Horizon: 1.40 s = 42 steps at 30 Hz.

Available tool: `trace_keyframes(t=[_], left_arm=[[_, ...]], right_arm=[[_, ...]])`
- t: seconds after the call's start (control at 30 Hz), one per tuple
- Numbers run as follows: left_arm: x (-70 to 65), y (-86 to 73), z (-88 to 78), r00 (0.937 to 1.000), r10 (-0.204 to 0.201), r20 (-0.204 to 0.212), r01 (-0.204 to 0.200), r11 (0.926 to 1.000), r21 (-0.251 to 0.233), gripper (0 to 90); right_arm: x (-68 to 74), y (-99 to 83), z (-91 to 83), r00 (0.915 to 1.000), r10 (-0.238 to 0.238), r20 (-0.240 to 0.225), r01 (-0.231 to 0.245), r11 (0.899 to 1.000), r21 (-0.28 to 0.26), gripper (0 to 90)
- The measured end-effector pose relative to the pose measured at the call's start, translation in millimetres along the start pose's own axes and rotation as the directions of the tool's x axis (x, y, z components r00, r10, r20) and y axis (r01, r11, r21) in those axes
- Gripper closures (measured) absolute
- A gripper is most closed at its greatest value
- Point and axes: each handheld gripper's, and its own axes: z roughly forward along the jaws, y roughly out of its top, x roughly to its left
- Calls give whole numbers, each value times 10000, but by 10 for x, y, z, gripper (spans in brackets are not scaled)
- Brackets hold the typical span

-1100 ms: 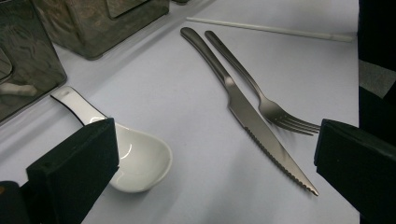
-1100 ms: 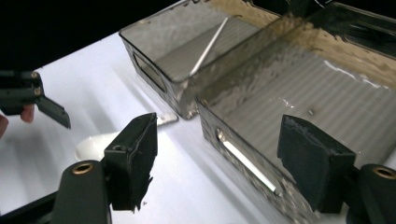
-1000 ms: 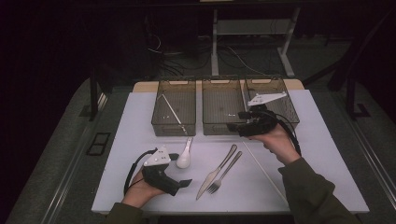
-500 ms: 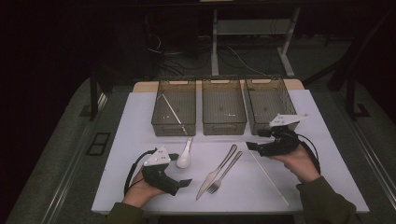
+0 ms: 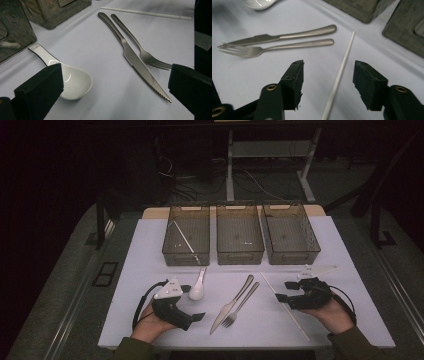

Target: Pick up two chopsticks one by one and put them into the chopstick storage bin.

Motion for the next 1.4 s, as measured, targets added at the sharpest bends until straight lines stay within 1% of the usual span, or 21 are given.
trace_keyframes(t=[0.07,0.17,0.23,0.3,0.33,0.43,0.5,0.57,0.73,0.87,0.97,1.13,1.17,1.4], left_arm=[[5,0,-9,10000,63,-4,-63,10000,64,0],[1,-3,-6,10000,28,1,-28,10000,58,0],[-5,-4,1,10000,38,12,-38,10000,76,0],[-12,-4,9,10000,81,42,-82,9999,115,0],[-17,-4,14,10000,70,46,-71,9999,90,0],[-18,-3,14,10000,65,52,-66,9999,92,0],[-14,-4,11,10000,79,40,-79,9999,105,0],[-15,-5,11,10000,72,43,-72,9999,108,0],[-24,-3,21,10000,71,68,-72,9999,135,0],[-31,-4,33,9999,111,72,-112,9998,164,0],[-32,-3,31,9999,114,77,-116,9998,160,0],[-31,-4,30,9999,116,73,-118,9998,153,0],[-31,-5,29,9999,119,70,-120,9998,155,0],[-32,-4,27,9999,130,71,-131,9998,157,0]], right_arm=[[3,-57,-21,10000,51,31,-51,10000,63,459],[19,-160,-45,9999,134,18,-134,9995,280,501],[35,-226,-55,9996,295,-44,-292,9986,440,525],[58,-287,-60,9996,150,234,-166,9975,685,540],[67,-312,-65,9995,120,291,-141,9971,744,557],[85,-367,-105,9990,238,376,-266,9967,760,591],[89,-399,-128,9989,203,434,-233,9972,709,617],[101,-430,-145,9988,333,373,-362,9961,806,635],[113,-514,-118,9989,335,320,-371,9920,1207,670],[147,-550,-95,9990,218,390,-277,9870,1582,701],[155,-566,-78,9989,176,441,-250,9844,1742,726],[155,-565,-73,9984,97,558,-200,9821,1874,776],[156,-562,-74,9979,-8,648,-118,9810,1937,792],[146,-561,-80,9974,-102,715,-43,9800,1988,799]])
